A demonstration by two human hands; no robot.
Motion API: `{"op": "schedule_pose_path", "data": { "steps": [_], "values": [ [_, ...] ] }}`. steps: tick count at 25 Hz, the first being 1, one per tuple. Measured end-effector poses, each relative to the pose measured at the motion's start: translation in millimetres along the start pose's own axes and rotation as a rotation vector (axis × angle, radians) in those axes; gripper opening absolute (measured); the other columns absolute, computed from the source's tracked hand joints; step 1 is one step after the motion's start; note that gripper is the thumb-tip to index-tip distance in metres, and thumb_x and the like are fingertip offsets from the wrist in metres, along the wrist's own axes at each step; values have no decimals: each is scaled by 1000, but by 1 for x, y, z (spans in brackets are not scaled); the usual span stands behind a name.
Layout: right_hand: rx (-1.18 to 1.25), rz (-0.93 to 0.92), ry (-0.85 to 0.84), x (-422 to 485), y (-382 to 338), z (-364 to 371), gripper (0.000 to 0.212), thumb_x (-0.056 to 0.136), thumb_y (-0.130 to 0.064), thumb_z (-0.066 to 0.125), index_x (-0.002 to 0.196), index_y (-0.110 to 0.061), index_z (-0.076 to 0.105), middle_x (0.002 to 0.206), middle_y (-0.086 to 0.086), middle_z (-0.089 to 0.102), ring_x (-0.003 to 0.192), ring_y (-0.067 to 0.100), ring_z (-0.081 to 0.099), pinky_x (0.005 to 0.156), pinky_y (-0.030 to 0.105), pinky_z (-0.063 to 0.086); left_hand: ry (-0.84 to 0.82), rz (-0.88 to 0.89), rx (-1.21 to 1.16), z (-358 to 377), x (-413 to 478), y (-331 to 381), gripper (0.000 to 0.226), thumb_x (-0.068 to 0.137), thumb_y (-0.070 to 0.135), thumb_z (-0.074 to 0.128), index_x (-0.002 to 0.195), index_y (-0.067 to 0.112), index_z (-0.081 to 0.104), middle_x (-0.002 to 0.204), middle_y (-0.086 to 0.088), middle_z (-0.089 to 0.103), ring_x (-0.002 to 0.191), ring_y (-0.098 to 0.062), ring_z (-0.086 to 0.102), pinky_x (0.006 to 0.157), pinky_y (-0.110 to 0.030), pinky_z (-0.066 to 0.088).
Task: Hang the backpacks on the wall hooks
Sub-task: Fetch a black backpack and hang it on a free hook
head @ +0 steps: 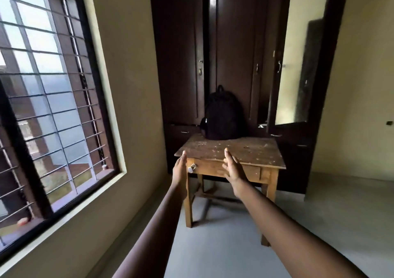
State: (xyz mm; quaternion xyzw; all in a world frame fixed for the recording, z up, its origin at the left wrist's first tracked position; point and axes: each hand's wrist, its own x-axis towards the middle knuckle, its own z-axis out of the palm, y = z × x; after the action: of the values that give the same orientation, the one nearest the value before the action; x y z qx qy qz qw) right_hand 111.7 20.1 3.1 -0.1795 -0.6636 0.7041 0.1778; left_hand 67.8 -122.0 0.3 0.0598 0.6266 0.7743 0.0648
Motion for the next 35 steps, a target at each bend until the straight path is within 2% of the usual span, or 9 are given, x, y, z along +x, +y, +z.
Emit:
{"op": "schedule_pose_path", "data": {
  "steps": [5,12,18,20,22,25,28,30,35],
  "values": [
    [14,24,27,128,10,-11,61,91,-57,39,140,-21,40,146,8,44,132,26,43,110,43,35,-32,-27,42,38,132,-40,67,71,71,52,115,21,62,127,0,59,118,-18,52,106,-32,37],
    [-23,30,-31,349,8,-19,57,92,-52,41,139,-21,40,143,13,44,130,25,45,104,38,38,-4,-117,5,107,335,-64,59,89,52,44,139,19,43,145,-5,43,134,-24,39,110,-40,25],
    [-209,-15,-38,542,-2,-3,51,93,-37,50,138,-14,42,144,8,44,129,24,46,99,38,43,36,-77,43,135,504,-78,48,93,37,47,133,11,49,132,-7,55,122,-22,50,95,-30,39],
    [-320,-71,-11,608,-6,6,44,93,-28,53,134,-12,47,142,11,47,127,25,49,104,40,43,24,-39,30,143,563,-74,36,94,32,48,121,9,56,112,-6,61,105,-19,57,85,-27,43],
    [-431,-137,18,674,-17,14,41,92,-25,55,131,-13,51,138,12,52,124,26,52,105,44,43,-16,-26,-4,154,633,-75,27,90,36,54,103,13,61,106,-8,65,100,-22,61,90,-33,48],
    [-646,-199,7,743,-39,22,43,91,-25,56,132,-14,49,136,11,53,120,26,55,102,39,46,-32,-48,1,169,723,-76,54,77,48,62,117,11,60,121,-13,64,112,-27,60,103,-48,45],
    [-859,-165,-132,822,-61,21,49,89,-27,59,136,-16,45,141,11,47,119,23,53,93,30,44,-11,-45,46,203,800,-60,42,88,32,58,122,8,56,121,-10,61,110,-23,57,96,-35,47],
    [-989,-155,-195,867,-74,18,54,89,-29,60,138,-16,41,145,10,40,124,22,49,99,29,40,-8,-23,72,225,838,-51,39,90,29,57,121,7,57,118,-9,60,108,-21,55,82,-25,45],
    [-1285,-438,-157,996,-93,22,66,87,-35,60,143,-14,33,153,12,24,141,27,29,114,34,26,41,43,148,274,936,-51,39,90,29,56,124,10,56,126,-10,60,119,-26,54,95,-29,43]
  ]
}}
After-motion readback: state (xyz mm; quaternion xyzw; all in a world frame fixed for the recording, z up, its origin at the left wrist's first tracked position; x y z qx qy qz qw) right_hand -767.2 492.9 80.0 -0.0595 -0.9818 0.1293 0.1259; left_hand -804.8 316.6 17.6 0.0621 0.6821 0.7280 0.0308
